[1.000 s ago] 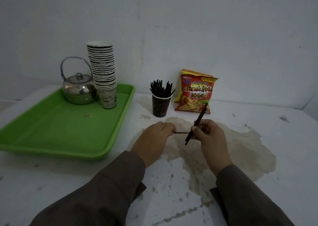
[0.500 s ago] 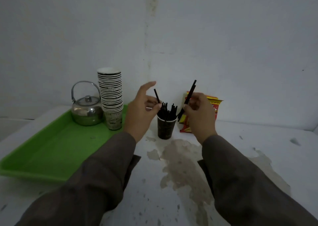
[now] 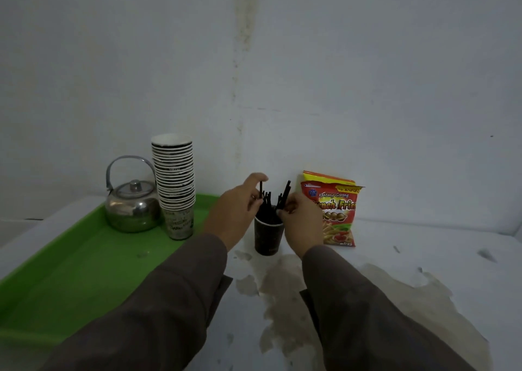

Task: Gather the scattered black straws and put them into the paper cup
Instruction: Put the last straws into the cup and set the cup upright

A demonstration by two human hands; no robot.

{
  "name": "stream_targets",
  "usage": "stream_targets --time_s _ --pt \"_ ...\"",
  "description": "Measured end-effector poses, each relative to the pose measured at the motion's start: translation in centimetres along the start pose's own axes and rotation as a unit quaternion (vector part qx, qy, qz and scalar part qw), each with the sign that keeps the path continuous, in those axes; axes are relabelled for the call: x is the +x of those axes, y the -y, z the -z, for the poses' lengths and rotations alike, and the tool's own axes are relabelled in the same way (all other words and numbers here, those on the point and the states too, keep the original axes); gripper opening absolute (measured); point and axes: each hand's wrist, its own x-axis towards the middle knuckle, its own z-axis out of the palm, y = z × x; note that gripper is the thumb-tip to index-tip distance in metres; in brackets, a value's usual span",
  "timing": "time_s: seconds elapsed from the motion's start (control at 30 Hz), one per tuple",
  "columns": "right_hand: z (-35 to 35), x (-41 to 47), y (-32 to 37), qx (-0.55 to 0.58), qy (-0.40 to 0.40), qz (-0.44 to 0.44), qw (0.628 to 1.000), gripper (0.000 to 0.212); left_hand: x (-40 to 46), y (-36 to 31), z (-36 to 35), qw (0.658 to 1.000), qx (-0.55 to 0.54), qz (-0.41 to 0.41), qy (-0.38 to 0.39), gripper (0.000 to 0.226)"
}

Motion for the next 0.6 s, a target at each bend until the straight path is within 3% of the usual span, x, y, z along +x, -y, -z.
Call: stream_targets --time_s 0.13,0.3,0.4,0.47,0.6 --pt "-0.8 -0.4 -1.2 -0.014 0.025 -0.012 1.000 0.018 -1.0 0.9 -1.4 0.999 0.029 -0.001 0.027 0.031" --pt "-0.5 -0.1 -1.0 -0.007 0.061 0.033 0.998 0.065 -1.5 1.6 -2.3 0.999 0.030 0.005 0.019 0.029" --pt "-0.2 -0.3 -0.9 -0.040 0.068 0.068 0.995 0.079 -1.4 1.8 -2.5 0.999 0.031 -0.008 0.005 0.031" --pt "-0.2 -0.5 -0.9 -0.071 0.069 0.081 0.992 0.074 -1.6 2.0 -2.6 0.999 0.039 -0.018 0.004 0.034" --pt "-0.4 -0.7 -1.0 -0.145 0.059 0.108 0.982 0.042 -1.8 2.2 -2.7 0.999 0.045 -0.029 0.006 0.041"
